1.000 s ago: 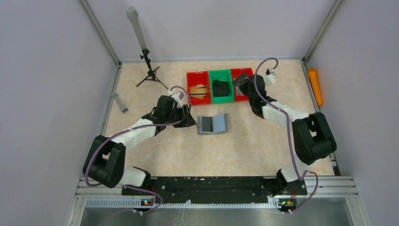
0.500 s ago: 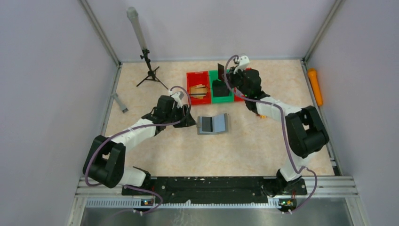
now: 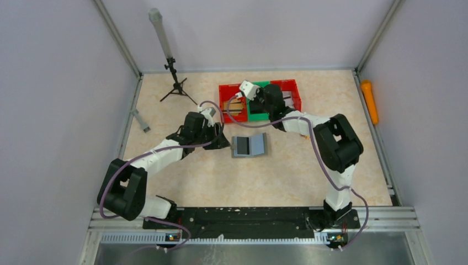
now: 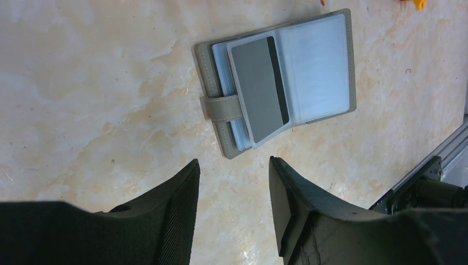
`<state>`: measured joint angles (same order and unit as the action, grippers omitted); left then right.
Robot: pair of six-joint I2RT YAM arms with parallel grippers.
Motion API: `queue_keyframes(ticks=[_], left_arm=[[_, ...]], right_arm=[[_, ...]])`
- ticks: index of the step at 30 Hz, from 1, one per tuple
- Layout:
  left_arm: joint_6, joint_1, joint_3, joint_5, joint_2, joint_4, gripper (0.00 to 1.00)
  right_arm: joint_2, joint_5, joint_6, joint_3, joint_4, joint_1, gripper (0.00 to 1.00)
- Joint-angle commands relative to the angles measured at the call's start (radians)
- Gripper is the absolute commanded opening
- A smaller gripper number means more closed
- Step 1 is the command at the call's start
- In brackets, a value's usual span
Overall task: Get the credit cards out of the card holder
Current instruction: Place the credit card in the storage box.
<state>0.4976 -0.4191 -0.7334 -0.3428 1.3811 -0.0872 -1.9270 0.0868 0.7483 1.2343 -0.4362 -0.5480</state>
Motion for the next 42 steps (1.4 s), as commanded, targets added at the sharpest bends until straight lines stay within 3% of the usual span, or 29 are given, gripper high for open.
queue_keyframes(ticks=[1,9,16,22,24,27,35,38,41,42], left_arm=[[-0.011,-0.001,-0.036,-0.010,-0.017,0.010,0.52],[-0.010,-0.001,-0.043,-0.018,-0.004,0.007,0.52],[-0.013,-0.001,-0.047,-0.013,-0.001,0.000,0.52],[-0.016,-0.001,-0.049,-0.010,-0.002,-0.006,0.52],[-0.015,-0.001,-0.052,-0.011,0.002,-0.006,0.52],[-0.014,-0.001,-0.054,-0.020,0.008,-0.006,0.53],[-0.016,-0.001,-0.050,-0.016,0.013,0.001,0.53],[-0.017,-0.001,-0.047,-0.011,0.015,0.005,0.54],[-0.017,-0.001,-0.050,-0.006,0.021,0.003,0.54],[-0.017,-0.001,-0.051,-0.004,0.025,0.001,0.54]], right_arm=[[-0.048,0.108,0.240,0.065,-0.021,-0.009,0.00],[-0.111,0.078,0.408,0.034,-0.017,-0.010,0.00],[-0.162,0.053,0.432,0.082,0.026,-0.009,0.00],[-0.172,0.047,0.442,0.079,-0.014,-0.010,0.09],[-0.145,0.041,0.424,0.046,-0.076,-0.010,0.19],[-0.094,0.028,0.375,-0.020,-0.187,-0.008,0.32],[0.099,-0.001,0.113,-0.135,-0.242,-0.012,0.33],[0.213,-0.002,-0.076,-0.167,-0.173,-0.018,0.46],[0.298,0.006,-0.228,-0.183,-0.045,-0.050,0.53],[0.325,0.020,-0.274,-0.187,-0.003,-0.067,0.62]])
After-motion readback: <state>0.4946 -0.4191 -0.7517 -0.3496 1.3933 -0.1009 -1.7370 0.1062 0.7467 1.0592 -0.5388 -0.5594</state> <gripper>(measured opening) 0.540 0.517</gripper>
